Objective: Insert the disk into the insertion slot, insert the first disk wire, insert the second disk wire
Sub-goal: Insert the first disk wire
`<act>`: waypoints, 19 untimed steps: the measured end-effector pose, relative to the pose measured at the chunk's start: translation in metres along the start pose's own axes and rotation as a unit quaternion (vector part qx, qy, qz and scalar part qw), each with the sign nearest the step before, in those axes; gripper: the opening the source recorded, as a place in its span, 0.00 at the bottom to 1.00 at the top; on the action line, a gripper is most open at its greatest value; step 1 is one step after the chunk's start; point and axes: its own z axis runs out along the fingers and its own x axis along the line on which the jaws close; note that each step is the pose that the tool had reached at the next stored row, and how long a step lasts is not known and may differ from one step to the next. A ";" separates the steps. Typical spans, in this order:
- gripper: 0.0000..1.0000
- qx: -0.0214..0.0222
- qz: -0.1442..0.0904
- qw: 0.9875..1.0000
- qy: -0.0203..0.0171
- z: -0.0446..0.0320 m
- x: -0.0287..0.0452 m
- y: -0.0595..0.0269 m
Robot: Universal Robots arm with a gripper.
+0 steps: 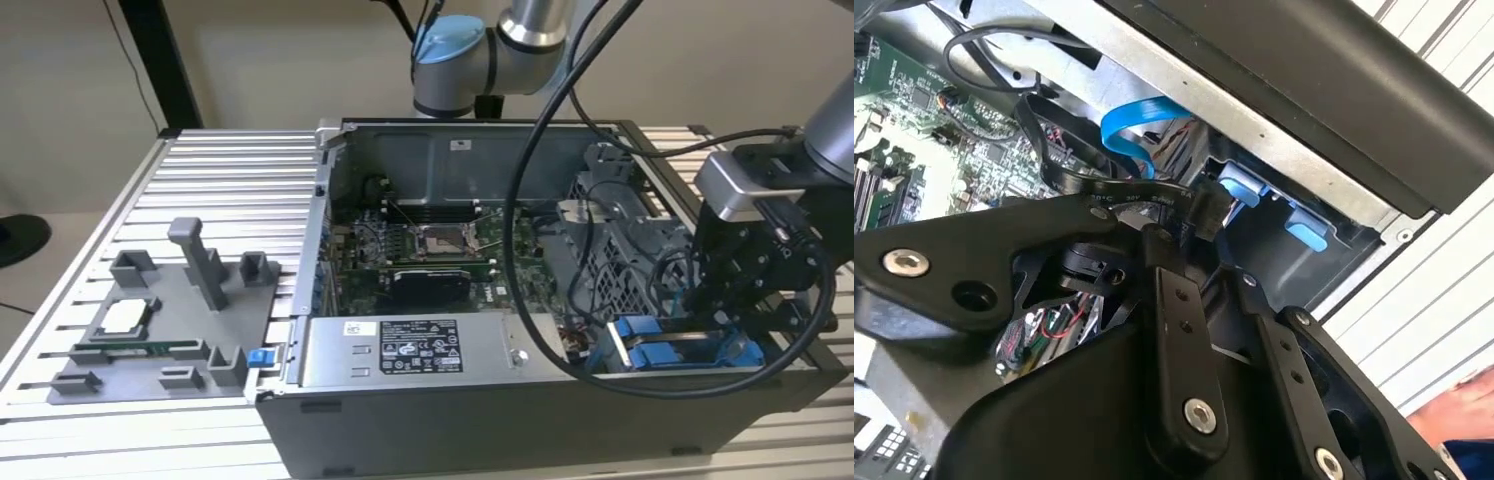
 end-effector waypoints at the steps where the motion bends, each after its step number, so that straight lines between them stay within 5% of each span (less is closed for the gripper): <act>1: 1.00 0.000 0.000 1.000 0.000 -0.0004 0.0000 0.0000; 19: 1.00 -0.005 0.000 1.000 0.000 -0.0311 -0.0028 0.0012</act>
